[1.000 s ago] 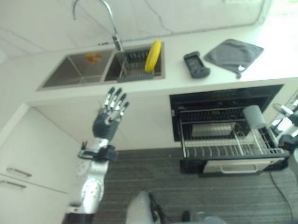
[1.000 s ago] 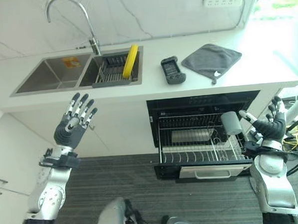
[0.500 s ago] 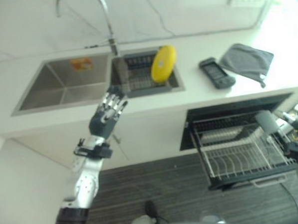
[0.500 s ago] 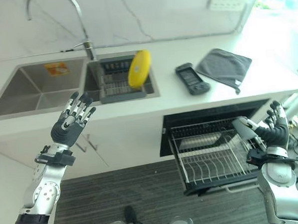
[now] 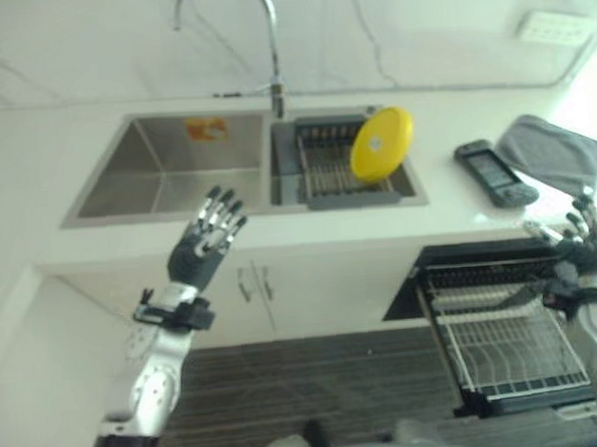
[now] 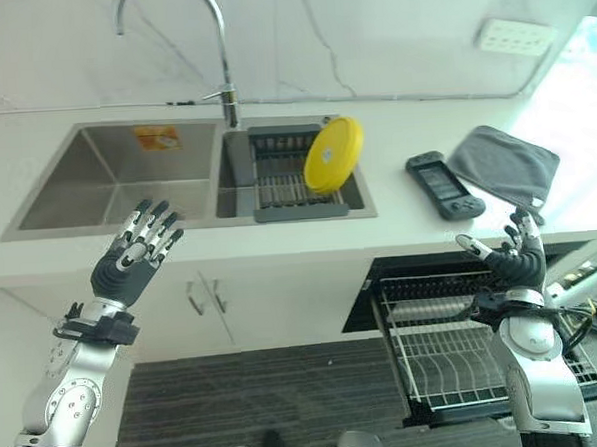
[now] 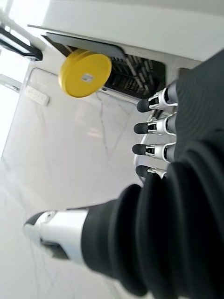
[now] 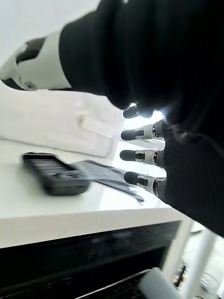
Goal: Place the dishes in the dishwasher.
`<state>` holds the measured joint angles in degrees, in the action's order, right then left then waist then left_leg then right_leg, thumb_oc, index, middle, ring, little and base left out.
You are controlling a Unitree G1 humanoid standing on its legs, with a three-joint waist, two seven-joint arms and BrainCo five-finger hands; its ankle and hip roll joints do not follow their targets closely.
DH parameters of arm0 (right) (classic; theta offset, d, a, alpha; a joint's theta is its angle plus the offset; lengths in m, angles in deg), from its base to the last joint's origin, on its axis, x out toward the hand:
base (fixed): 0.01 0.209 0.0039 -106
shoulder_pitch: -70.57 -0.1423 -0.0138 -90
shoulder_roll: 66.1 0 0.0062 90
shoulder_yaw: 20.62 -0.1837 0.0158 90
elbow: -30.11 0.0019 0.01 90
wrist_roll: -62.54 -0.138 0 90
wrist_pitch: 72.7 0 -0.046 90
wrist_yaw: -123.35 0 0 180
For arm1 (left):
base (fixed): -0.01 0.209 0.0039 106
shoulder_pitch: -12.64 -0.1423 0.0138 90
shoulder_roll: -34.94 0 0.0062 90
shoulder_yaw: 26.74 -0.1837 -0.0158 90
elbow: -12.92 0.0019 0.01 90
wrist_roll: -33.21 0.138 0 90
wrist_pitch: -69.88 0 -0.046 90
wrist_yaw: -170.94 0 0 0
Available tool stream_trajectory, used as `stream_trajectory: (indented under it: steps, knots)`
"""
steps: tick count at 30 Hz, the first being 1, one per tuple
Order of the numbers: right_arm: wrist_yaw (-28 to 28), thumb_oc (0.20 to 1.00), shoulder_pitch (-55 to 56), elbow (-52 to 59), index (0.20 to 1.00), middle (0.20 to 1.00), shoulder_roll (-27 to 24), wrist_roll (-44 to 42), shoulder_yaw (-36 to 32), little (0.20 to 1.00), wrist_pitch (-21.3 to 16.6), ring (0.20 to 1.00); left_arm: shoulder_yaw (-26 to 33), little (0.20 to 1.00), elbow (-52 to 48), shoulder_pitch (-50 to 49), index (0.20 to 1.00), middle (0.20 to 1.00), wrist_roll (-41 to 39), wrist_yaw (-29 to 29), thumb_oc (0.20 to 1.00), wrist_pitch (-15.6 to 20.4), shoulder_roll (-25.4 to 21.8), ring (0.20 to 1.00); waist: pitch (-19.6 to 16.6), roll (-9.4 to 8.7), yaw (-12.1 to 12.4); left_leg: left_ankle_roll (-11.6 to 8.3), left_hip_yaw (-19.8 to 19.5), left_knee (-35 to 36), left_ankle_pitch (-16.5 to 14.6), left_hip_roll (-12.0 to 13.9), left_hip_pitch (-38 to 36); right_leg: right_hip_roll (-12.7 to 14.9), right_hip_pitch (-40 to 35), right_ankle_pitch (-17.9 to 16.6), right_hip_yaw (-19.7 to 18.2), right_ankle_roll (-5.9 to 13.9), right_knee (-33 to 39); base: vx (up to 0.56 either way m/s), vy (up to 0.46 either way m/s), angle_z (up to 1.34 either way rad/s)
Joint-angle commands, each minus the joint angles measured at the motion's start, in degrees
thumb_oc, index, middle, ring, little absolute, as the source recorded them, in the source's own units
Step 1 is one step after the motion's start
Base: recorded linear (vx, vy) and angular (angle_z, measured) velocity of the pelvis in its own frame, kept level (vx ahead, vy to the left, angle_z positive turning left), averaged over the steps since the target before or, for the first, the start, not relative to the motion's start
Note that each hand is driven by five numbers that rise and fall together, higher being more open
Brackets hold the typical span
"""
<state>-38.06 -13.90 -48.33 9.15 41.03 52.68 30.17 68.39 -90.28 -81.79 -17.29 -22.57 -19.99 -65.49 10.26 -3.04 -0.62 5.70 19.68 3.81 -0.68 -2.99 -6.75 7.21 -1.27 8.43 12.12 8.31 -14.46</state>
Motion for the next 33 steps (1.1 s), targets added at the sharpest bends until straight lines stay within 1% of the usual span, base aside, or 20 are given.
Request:
stream_trajectory:
  steps: [1, 3, 4, 6, 8, 9, 10, 11, 12, 13, 14, 15, 16, 18, 19, 22, 26, 28, 32, 33]
  knots:
    - [0.47, 1.000, -2.03, 2.29, 1.000, 1.000, -0.81, -1.14, -1.36, 1.000, -4.37, 1.000, 0.38, 1.000, -3.46, 2.30, 1.000, 1.000, 1.61, -2.01, 1.000, 0.82, -0.15, 1.000, 0.49, 1.85, -1.24, -4.43, -10.05, 1.19, 0.55, 1.48, -1.61, -3.65, 1.28, -11.27, 1.69, -0.48, 1.98, 0.27, -0.169, -0.19]
    - [0.50, 1.000, -1.67, 2.73, 1.000, 1.000, -0.13, -0.96, -0.99, 1.000, -4.30, 1.000, 0.31, 1.000, -4.07, 2.01, 1.000, 1.000, 2.00, -2.36, 1.000, 0.03, -0.10, 1.000, 0.46, 2.01, -2.57, -4.74, -11.00, 1.19, -1.21, 1.06, -3.52, -3.78, 3.87, -12.81, 1.96, -0.58, 7.11, 0.34, -0.209, -0.10]
    - [0.13, 1.000, -0.33, 3.01, 1.000, 1.000, 0.37, -0.28, -1.11, 1.000, -5.42, 1.000, 0.22, 1.000, -4.17, 1.59, 1.000, 1.000, 1.24, -3.33, 1.000, 0.15, -0.65, 1.000, 0.68, 2.28, -4.07, -4.35, -11.98, 1.19, -2.44, 0.79, -4.76, -4.40, 6.04, -14.37, 0.21, -0.60, 7.90, 0.38, -0.228, 0.08]
    - [-0.39, 1.000, 1.28, 3.60, 1.000, 1.000, 0.22, -0.04, -1.71, 1.000, -6.76, 1.000, 0.25, 1.000, -4.57, 0.62, 1.000, 1.000, -0.12, -4.94, 1.000, -0.05, -0.73, 1.000, 0.51, 2.33, -4.89, -4.56, -11.98, 1.03, -2.50, 0.69, -5.41, -5.33, 5.45, -14.29, -0.70, -1.08, 8.58, 0.36, -0.234, 0.58]
    - [0.31, 1.000, 0.56, 3.44, 1.000, 1.000, -0.58, 1.86, -1.73, 1.000, -6.52, 1.000, -0.76, 1.000, -4.54, 1.37, 1.000, 1.000, -1.67, -5.24, 1.000, -0.19, -0.47, 1.000, 0.09, 2.42, -5.50, -5.04, -10.72, 0.11, -3.01, 1.18, -6.12, -5.54, 3.64, -13.85, -0.68, -1.68, 10.24, 0.31, -0.218, 0.70]
    - [0.02, 1.000, -0.27, 3.29, 1.000, 1.000, -1.19, 2.11, -1.82, 1.000, -7.11, 1.000, -1.53, 1.000, -4.64, 2.13, 1.000, 1.000, -3.16, -5.15, 1.000, -0.20, -0.21, 1.000, -0.34, 2.52, -6.09, -5.39, -9.14, -1.64, -3.83, 1.64, -6.12, -5.77, 2.28, -12.68, -0.88, -2.63, 11.11, 0.31, -0.185, 0.27]
    - [-0.69, 1.000, -1.06, 3.72, 1.000, 1.000, -2.04, 3.00, -1.89, 1.000, -7.40, 1.000, -2.43, 1.000, -4.96, 3.07, 1.000, 1.000, -4.00, -5.18, 1.000, -0.61, 0.63, 1.000, -0.61, 2.73, -6.64, -6.80, -7.62, -6.88, -2.90, 2.87, -4.48, -6.15, 0.36, -11.81, -1.57, -3.95, 12.23, 0.32, -0.188, 0.17]
    - [-1.72, 1.000, -1.02, 3.91, 1.000, 1.000, -2.90, 3.83, -2.38, 1.000, -7.46, 1.000, -3.03, 1.000, -5.13, 3.61, 1.000, 1.000, -4.48, -4.90, 1.000, -0.82, 1.05, 1.000, -0.72, 2.79, -7.42, -8.97, -5.37, -13.49, -0.16, 5.05, -2.80, -5.97, -0.59, -11.54, -1.37, -5.09, 13.04, 0.24, -0.145, 0.09]
    - [-2.34, 1.000, -0.92, 4.00, 1.000, 1.000, -3.48, 4.26, -2.70, 1.000, -7.37, 1.000, -3.03, 1.000, -5.08, 3.65, 1.000, 1.000, -4.93, -5.03, 1.000, -0.91, 1.28, 1.000, -0.71, 2.84, -7.70, -9.93, -4.73, -16.52, 0.86, 6.03, -1.89, -5.90, -0.89, -11.50, -1.19, -5.54, 13.32, 0.18, -0.109, 0.09]
    - [-3.38, 1.000, -0.50, 4.15, 1.000, 1.000, -4.66, 4.59, -3.51, 1.000, -7.31, 1.000, -2.86, 1.000, -5.19, 3.30, 1.000, 1.000, -5.74, -5.20, 1.000, -0.91, 1.53, 1.000, -0.68, 2.73, -7.99, -11.54, -4.28, -21.91, 3.46, 7.44, 0.16, -5.61, -1.73, -11.55, -1.74, -6.15, 14.13, 0.15, -0.079, -0.06]
    - [-3.90, 1.000, -0.32, 3.95, 1.000, 1.000, -5.01, 4.65, -3.89, 1.000, -7.33, 1.000, -2.60, 1.000, -5.13, 2.94, 1.000, 1.000, -5.83, -5.76, 1.000, -1.08, 1.86, 1.000, -0.56, 2.46, -7.94, -12.21, -4.16, -24.64, 4.76, 8.53, 2.12, -5.36, -2.56, -11.74, -2.23, -6.29, 14.91, 0.18, -0.063, -0.15]
    - [-4.12, 1.000, -0.40, 3.96, 1.000, 1.000, -5.22, 4.54, -4.32, 1.000, -6.93, 1.000, -2.17, 1.000, -5.25, 2.57, 1.000, 1.000, -5.75, -6.39, 1.000, -1.65, 2.19, 1.000, -0.40, 2.02, -7.88, -11.87, -3.04, -25.28, 4.20, 9.94, 4.15, -4.90, -3.44, -11.97, -2.53, -6.14, 15.83, 0.15, -0.007, -0.22]
    - [-4.01, 1.000, -0.67, 3.75, 1.000, 1.000, -5.20, 4.59, -4.32, 1.000, -6.58, 1.000, -2.08, 1.000, -5.16, 2.31, 1.000, 1.000, -5.60, -6.71, 1.000, -1.74, 2.22, 1.000, -0.37, 1.95, -7.81, -11.51, -1.95, -23.60, 3.60, 10.71, 4.56, -4.66, -3.81, -12.09, -2.59, -5.87, 16.39, 0.16, 0.076, -0.14]
    - [-4.29, 1.000, -1.47, 2.72, 1.000, 1.000, -5.16, 4.31, -4.15, 1.000, -6.58, 1.000, -1.79, 1.000, -4.72, 1.59, 1.000, 1.000, -5.71, -7.49, 1.000, -1.27, 1.94, 1.000, -0.67, 2.36, -7.45, -10.65, -0.75, -15.44, 2.64, 10.90, 3.58, -4.13, -4.20, -12.44, -2.27, -4.76, 17.76, 0.23, 0.294, 0.01]
    - [-5.49, 1.000, -2.31, 2.45, 1.000, 1.000, -5.15, 5.06, -3.20, 1.000, -6.51, 1.000, -1.15, 1.000, -4.45, 0.62, 1.000, 1.000, -6.22, -7.64, 1.000, 0.20, 1.69, 1.000, -1.18, 3.64, -6.37, -10.94, -2.39, -0.71, 4.79, 9.81, 2.20, -3.71, -4.89, -12.37, -3.42, -3.06, 19.24, 0.29, 0.415, 0.20]
    - [-5.53, 1.000, -3.80, 2.40, 1.000, 1.000, -5.96, 4.95, -2.55, 1.000, -5.02, 1.000, -1.70, 1.000, -3.93, 1.16, 1.000, 1.000, -6.34, -7.60, 1.000, 1.08, 2.35, 1.000, -1.28, 3.90, -5.19, -11.69, -3.23, 1.04, 6.87, 10.32, 4.06, -3.38, -6.50, -10.90, -3.86, -2.90, 19.46, 0.21, 0.349, -0.01]
    - [-5.27, 1.000, -4.66, 2.10, 1.000, 1.000, -6.65, 3.88, -2.48, 1.000, -4.56, 1.000, -3.20, 1.000, -3.30, 1.84, 1.000, 1.000, -4.44, -7.40, 1.000, 2.45, 2.43, 1.000, -1.79, 3.85, -4.82, -11.01, -4.05, 1.19, 5.59, 9.66, 3.85, -2.65, -7.20, -10.34, -3.10, -2.37, 19.46, 0.13, 0.281, -0.04]
    - [-6.52, 1.000, -2.88, 3.55, 1.000, 1.000, -6.25, 3.60, -3.34, 1.000, -5.17, 1.000, -2.61, 1.000, -3.46, 2.57, 1.000, 1.000, -4.55, -7.27, 1.000, 2.90, 1.65, 1.000, -2.14, 3.29, -4.67, -9.82, -5.88, 1.19, 3.73, 8.17, 2.10, -1.54, -7.01, -10.25, -2.39, -1.37, 18.04, 0.17, 0.330, 0.11]
    - [-6.68, 1.000, -3.43, 3.48, 1.000, 1.000, -5.39, 3.37, -2.36, 1.000, -6.45, 1.000, -2.61, 1.000, -3.47, 4.21, 1.000, 1.000, -3.68, -6.24, 1.000, 1.87, 1.58, 1.000, -1.73, 2.13, -3.03, -8.05, -7.77, 1.19, 2.32, 6.66, 0.76, -0.68, -5.18, -8.81, -1.22, -0.78, 11.18, 0.12, 0.256, 0.03]
    - [-8.07, 1.000, -4.50, 3.26, 1.000, 1.000, -5.13, 4.62, -1.03, 1.000, -7.12, 1.000, -2.56, 1.000, -3.51, 4.38, 1.000, 1.000, -2.84, -5.94, 1.000, 1.66, 1.43, 1.000, -1.42, 1.59, -1.71, -7.21, -7.64, 1.19, 2.24, 6.28, 0.75, -0.26, -4.11, -8.75, 0.52, -0.16, 6.39, 0.09, 0.206, -0.17]
